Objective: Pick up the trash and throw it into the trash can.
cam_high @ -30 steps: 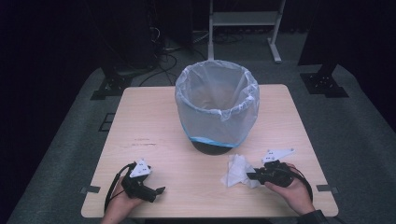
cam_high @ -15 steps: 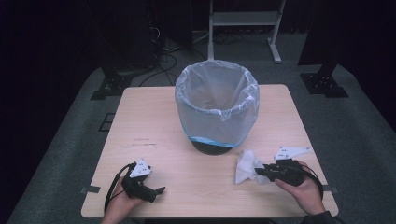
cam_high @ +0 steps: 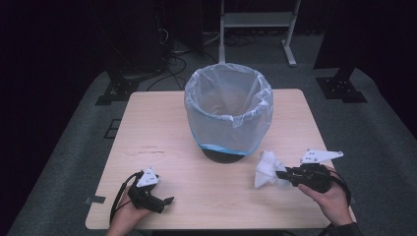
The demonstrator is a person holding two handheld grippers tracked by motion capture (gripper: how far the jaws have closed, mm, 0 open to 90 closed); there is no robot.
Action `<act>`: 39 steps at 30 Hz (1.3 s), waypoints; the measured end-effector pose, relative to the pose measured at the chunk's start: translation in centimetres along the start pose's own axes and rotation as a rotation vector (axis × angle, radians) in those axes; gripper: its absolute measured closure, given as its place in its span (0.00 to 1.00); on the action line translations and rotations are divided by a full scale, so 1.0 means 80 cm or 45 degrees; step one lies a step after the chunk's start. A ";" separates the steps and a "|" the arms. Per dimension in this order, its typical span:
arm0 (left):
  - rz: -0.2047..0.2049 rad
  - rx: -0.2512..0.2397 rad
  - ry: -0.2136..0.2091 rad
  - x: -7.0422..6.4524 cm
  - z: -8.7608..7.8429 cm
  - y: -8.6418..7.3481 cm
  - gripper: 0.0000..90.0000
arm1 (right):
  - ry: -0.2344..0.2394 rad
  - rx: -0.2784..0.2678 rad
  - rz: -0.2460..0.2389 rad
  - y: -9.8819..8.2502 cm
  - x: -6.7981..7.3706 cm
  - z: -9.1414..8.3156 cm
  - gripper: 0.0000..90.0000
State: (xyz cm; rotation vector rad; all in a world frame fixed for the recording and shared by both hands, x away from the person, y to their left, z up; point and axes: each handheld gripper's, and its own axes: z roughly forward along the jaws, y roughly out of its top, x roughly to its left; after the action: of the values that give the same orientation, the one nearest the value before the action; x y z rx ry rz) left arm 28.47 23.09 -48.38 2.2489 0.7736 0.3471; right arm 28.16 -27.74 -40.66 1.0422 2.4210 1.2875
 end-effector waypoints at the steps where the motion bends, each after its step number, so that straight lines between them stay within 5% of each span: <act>1: 0.000 0.000 0.000 0.000 0.000 0.000 0.00 | 0.000 0.000 0.000 0.000 0.000 0.000 0.87; 39: -0.003 -0.002 0.002 0.000 0.000 0.000 0.00 | -0.062 -0.326 -0.012 0.069 -0.009 -0.092 0.87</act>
State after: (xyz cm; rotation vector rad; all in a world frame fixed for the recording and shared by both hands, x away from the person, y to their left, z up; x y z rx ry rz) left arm 28.49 23.07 -48.39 2.2464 0.7765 0.3486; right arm 27.81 -30.92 -32.00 0.9763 2.1518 1.5019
